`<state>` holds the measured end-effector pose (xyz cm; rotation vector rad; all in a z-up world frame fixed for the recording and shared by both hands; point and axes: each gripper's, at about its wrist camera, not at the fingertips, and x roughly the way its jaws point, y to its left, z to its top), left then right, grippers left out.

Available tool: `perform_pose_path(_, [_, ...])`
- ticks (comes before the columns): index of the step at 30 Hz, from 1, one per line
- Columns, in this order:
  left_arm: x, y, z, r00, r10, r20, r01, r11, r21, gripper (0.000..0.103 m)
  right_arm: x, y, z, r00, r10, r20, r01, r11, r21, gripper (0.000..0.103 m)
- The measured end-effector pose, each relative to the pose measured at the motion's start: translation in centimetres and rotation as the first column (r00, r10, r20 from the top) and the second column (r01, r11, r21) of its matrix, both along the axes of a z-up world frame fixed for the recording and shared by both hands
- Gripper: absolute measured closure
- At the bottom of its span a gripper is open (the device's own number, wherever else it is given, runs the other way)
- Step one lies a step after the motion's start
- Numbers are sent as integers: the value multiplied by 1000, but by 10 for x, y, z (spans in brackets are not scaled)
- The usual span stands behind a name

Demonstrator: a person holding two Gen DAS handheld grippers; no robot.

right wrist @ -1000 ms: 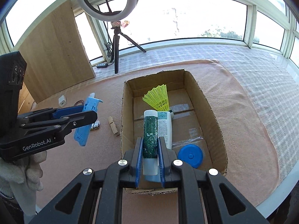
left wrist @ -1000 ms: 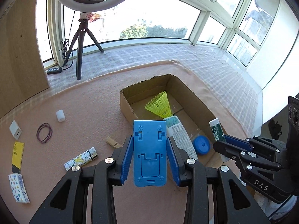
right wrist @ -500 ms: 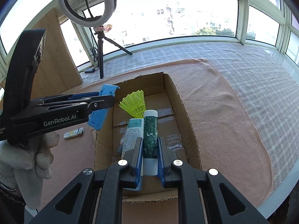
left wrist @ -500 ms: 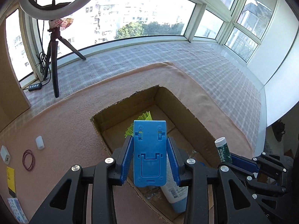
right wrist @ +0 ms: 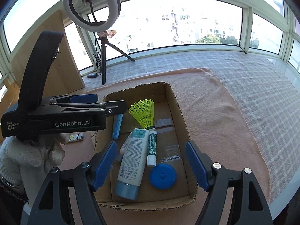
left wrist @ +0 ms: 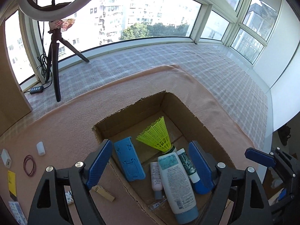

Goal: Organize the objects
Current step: 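Carry the phone stand and glue stick into the box and open both tools, then move the left tool to the white tissue pack and close on it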

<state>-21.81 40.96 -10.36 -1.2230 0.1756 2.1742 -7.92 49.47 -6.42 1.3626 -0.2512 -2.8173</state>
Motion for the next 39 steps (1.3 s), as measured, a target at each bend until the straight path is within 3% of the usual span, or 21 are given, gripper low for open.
perform_pose_path(19, [10, -30, 9, 1000, 21, -18, -21, 1000, -5, 17, 3, -12, -5, 999, -10, 30, 11, 999, -30, 31])
perform_pose_path(31, [20, -107, 10, 994, 110, -12, -111, 993, -27, 17, 3, -57, -3, 999, 16, 40, -14, 999, -40, 31])
perform_pose_path(39, [21, -184, 4, 976, 216, 7, -215, 975, -46, 17, 1, -92, -7, 997, 52, 58, -49, 997, -60, 31])
